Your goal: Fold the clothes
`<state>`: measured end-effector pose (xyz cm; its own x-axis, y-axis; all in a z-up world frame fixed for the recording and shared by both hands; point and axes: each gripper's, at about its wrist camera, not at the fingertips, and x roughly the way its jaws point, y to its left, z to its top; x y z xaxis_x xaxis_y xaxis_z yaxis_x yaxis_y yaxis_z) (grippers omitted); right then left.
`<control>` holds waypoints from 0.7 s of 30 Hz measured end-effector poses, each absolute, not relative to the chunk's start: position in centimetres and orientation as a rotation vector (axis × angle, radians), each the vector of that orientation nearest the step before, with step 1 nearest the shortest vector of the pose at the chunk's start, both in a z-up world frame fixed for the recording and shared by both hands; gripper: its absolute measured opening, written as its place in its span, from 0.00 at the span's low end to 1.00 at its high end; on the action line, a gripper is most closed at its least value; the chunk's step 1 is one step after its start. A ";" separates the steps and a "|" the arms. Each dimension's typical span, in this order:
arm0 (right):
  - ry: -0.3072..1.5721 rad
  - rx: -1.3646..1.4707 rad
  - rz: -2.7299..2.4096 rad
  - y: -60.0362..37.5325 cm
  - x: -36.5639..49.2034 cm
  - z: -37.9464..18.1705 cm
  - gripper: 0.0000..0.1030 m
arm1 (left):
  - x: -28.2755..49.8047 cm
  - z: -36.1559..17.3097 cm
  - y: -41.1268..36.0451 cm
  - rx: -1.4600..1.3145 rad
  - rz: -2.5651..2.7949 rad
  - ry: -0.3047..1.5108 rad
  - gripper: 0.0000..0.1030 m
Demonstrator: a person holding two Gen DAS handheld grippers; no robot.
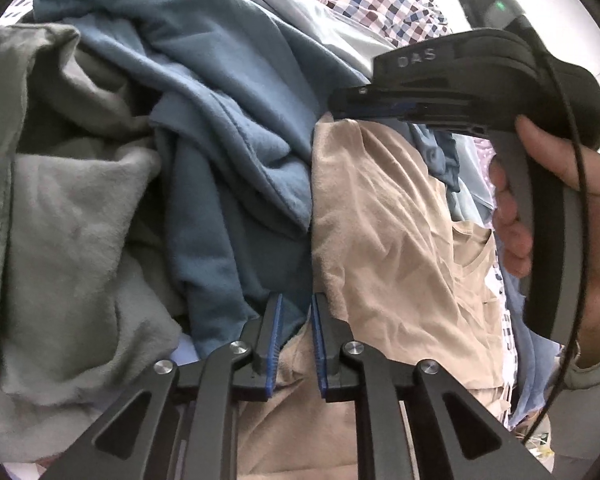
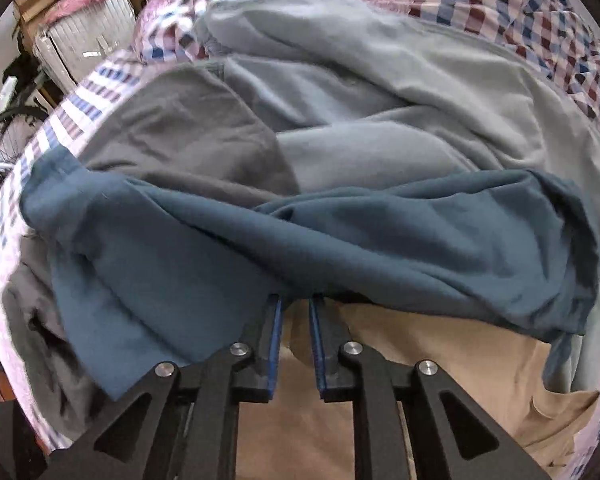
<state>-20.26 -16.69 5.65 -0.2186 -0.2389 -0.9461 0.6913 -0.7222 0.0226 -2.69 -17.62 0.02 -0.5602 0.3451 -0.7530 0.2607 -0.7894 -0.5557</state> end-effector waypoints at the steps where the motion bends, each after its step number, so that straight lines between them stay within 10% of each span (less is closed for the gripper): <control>1: 0.550 1.447 -1.982 -16.9 -20.4 5.2 0.13 | -2.7 -0.1 -17.7 -1.449 2.538 -1.000 0.13; 21: 0.514 1.245 -2.020 -19.0 -19.5 9.3 0.02 | -2.4 -0.4 -19.6 -1.425 2.515 -1.099 0.03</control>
